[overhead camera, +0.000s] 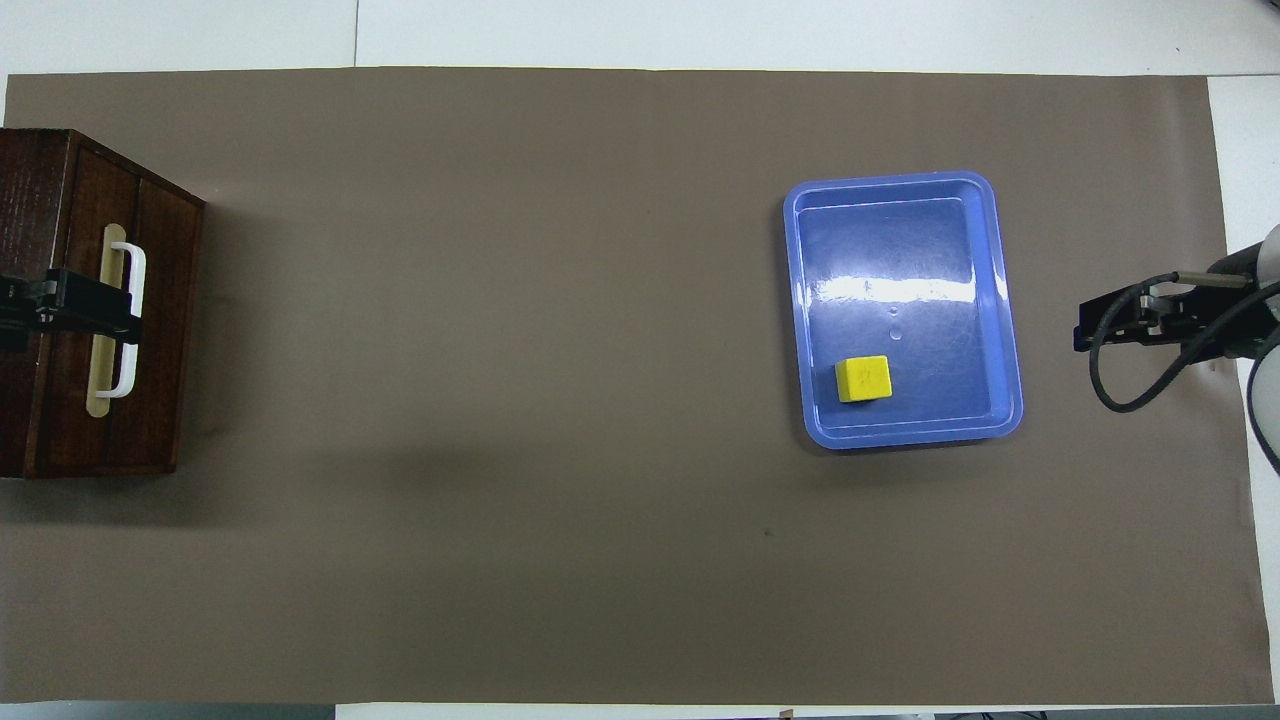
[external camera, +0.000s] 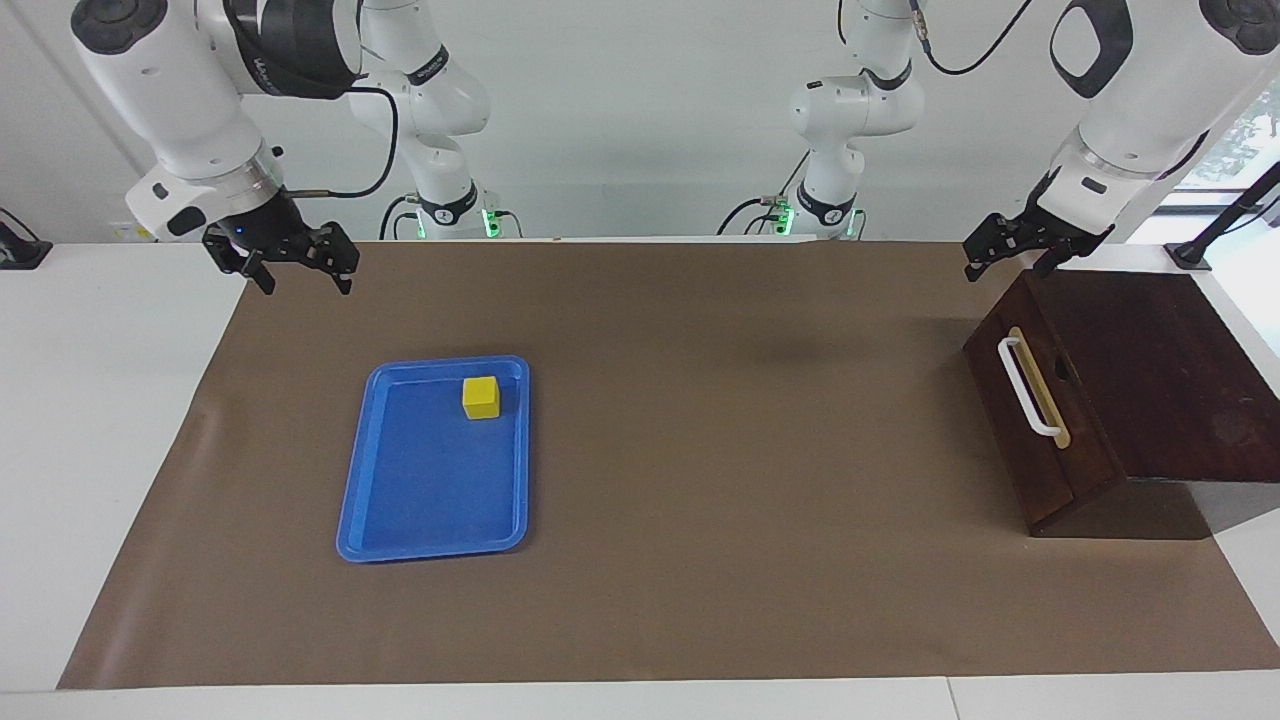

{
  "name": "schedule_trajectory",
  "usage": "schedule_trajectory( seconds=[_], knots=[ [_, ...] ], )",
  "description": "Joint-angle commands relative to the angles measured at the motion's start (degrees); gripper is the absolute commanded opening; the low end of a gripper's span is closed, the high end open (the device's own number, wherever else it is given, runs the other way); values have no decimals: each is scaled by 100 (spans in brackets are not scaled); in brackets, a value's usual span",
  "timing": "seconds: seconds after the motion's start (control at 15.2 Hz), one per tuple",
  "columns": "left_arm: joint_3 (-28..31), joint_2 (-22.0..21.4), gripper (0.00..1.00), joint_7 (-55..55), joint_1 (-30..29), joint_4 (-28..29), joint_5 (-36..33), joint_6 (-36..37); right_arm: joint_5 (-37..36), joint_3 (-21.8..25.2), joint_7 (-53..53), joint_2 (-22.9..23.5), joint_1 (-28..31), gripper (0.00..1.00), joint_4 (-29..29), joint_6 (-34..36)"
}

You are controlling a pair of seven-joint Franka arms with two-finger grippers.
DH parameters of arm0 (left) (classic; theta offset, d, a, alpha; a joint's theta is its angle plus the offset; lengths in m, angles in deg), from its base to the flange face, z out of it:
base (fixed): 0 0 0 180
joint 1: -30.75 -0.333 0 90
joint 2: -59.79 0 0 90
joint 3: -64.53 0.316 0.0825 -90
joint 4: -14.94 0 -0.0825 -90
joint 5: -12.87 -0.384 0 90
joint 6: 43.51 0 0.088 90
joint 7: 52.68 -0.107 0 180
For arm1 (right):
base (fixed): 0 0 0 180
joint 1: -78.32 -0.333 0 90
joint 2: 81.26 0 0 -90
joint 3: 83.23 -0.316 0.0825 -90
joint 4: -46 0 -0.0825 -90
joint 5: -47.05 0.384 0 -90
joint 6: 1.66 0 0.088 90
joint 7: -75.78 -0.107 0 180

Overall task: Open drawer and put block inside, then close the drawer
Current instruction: 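Reach the right gripper over the yellow block in the blue tray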

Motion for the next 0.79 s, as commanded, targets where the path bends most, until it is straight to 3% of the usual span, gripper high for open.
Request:
schedule_trajectory(
  seconds=[0.0,0.46,0.72],
  knots=[
    [-10,-91,100,-22,-22,38,-97,35,408,-63,-875,-74,132,100,-522,-310],
    [-10,-91,100,-22,-22,38,-97,35,1858,-63,-3503,489,177,100,-1085,-1136],
    [-10,-91,100,-22,-22,38,-97,35,2473,-63,-4103,665,150,100,-1392,-1610]
  ],
)
